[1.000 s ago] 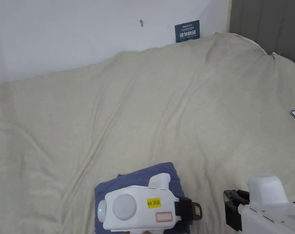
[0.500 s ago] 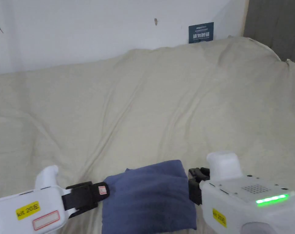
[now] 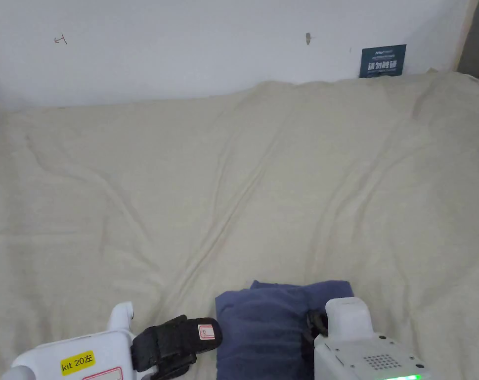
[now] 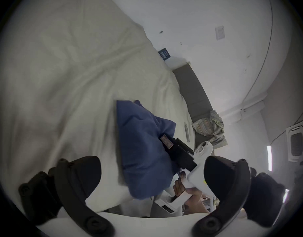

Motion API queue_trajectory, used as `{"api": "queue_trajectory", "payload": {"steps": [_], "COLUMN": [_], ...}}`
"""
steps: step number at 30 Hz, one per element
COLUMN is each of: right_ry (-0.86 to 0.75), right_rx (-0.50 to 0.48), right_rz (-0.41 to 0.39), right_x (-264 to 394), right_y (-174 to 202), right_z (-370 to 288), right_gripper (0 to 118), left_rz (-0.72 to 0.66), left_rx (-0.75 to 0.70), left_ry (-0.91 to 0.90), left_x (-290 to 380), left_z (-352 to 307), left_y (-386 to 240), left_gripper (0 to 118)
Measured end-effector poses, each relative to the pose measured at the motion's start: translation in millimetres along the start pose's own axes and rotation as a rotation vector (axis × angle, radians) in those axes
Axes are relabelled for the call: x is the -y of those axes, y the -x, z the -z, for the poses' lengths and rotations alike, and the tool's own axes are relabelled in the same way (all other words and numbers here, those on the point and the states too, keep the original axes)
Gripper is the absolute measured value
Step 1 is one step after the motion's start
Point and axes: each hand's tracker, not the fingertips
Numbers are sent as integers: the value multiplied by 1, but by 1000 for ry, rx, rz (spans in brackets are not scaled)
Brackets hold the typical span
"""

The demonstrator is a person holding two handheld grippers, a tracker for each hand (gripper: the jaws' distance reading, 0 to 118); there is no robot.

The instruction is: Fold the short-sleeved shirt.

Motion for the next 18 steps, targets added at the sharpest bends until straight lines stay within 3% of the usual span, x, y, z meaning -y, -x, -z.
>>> {"api": "queue_trajectory", "payload": {"steps": [3,6,9,11,14,15,16,17,18], "right_ry": [-29,-37,-32,-31,-34,-33,-31,-27,-25], "right_rx": [29,30,18,18,22,23,26,24,28], "right_rz": [-117,-107,-68,-57,-66,-65,-59,-48,-39], "right_x": [7,8,6,5,5,4,3,2,0], "right_y": [7,8,4,3,2,1,1,0,-1], "right_z": [0,0,0,-1,-2,-2,-3,-3,-4], "right_gripper": [0,0,0,0,0,0,0,0,0], "left_rz": [-47,-125,-181,-220,-92,-97,-103,-93,-93], "left_rx": [-15,30,178,154,135,102,67,-15,-125], "left_ry": [7,52,33,121,202,196,183,175,157], "left_x": [-9,-18,-29,-34,-32,-32,-33,-32,-31], "left_z": [6,51,71,97,121,123,124,121,124], "left_y": [23,29,36,43,13,10,11,11,16], "left_gripper": [118,118,118,118,114,102,69,25,25]}}
